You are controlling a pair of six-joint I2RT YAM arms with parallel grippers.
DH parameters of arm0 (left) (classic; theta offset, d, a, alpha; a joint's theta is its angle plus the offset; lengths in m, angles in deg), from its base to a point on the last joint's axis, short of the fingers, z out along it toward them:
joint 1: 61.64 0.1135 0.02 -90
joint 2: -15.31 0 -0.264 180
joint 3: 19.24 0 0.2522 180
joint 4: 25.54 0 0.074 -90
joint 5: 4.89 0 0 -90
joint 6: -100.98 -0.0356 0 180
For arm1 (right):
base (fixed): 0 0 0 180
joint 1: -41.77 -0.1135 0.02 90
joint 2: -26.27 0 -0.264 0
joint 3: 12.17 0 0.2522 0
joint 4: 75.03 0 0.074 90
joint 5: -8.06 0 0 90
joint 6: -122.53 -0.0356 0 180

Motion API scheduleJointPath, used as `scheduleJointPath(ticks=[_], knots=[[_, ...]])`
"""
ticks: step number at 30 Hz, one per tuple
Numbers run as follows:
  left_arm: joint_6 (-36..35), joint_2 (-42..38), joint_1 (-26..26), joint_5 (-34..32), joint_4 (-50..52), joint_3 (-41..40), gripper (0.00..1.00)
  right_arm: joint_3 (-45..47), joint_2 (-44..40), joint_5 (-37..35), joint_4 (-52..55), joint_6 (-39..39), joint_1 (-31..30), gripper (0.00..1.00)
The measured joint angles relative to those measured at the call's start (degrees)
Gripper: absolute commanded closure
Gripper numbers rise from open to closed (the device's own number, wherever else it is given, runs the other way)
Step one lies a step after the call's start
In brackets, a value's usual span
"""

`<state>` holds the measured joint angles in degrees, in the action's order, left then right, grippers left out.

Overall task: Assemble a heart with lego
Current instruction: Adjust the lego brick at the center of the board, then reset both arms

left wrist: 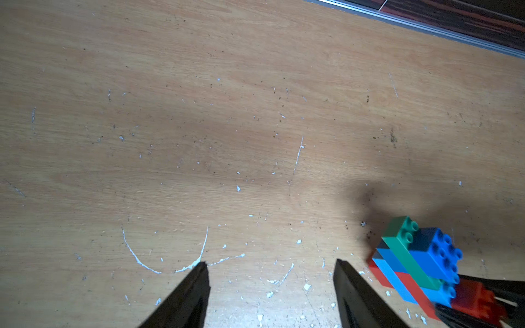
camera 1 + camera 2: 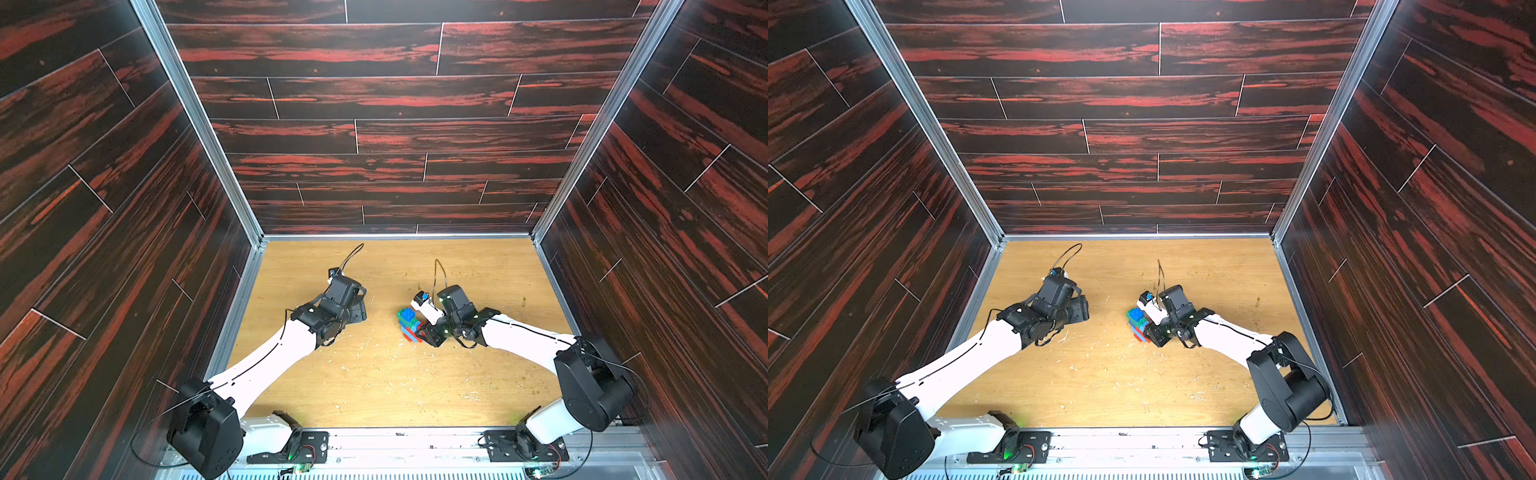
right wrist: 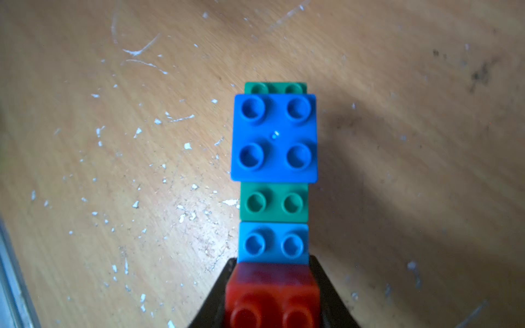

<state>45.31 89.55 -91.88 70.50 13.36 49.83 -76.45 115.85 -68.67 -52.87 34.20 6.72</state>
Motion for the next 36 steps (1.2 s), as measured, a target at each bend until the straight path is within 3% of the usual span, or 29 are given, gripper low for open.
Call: scheduleJointPath(ticks=[5, 8, 10, 12, 16, 19, 22, 24, 29, 33, 36], knots=[[-0.68, -1.25, 1.97, -1.62, -2.49, -1.79, 0.26, 0.59, 4.52, 15.19, -9.60, -11.02, 6.45, 0.63], [-1.79, -2.69, 3.67, -4.42, -4.83, -2.38, 0.13, 2.38, 10.14, 22.73, -15.54, -17.51, 10.54, 0.48], [-2.75, -3.93, 5.35, -6.91, -6.88, -3.30, 0.04, 3.45, 12.55, 24.57, -16.33, -19.69, 11.98, 0.33], [-3.65, -4.44, 7.43, -9.05, -8.11, -3.96, 0.00, 4.44, 12.15, 24.22, -15.78, -20.81, 12.33, 0.03], [-5.68, -4.44, 13.20, -14.08, -9.97, -5.40, 0.00, 5.03, 5.38, 16.02, -13.53, -20.33, 13.81, 0.02], [-8.50, -4.44, 18.67, -18.95, -12.31, -7.45, 0.00, 7.41, -5.33, 2.71, -14.51, -19.52, 18.75, 0.02], [-12.13, -4.33, 23.89, -20.72, -19.06, -12.11, 0.00, 12.31, -12.79, -14.21, -23.10, -15.85, 22.88, 0.02], [-14.91, -3.37, 26.73, -20.72, -27.65, -17.57, 0.00, 17.40, -12.48, -20.35, -33.73, -12.44, 24.46, 0.02], [-20.83, 5.51, 28.74, -18.18, -47.28, -27.43, 0.00, 26.43, -3.39, -23.85, -48.48, -7.54, 26.32, 0.02], [-23.37, 10.43, 30.27, -13.11, -57.83, -29.33, 0.00, 32.89, -5.29, -22.69, -57.51, -3.32, 27.34, 0.02], [-24.96, 14.49, 30.93, -9.68, -70.75, -32.30, 0.00, 31.91, -5.03, -20.96, -61.00, -1.66, 29.27, 0.02]])
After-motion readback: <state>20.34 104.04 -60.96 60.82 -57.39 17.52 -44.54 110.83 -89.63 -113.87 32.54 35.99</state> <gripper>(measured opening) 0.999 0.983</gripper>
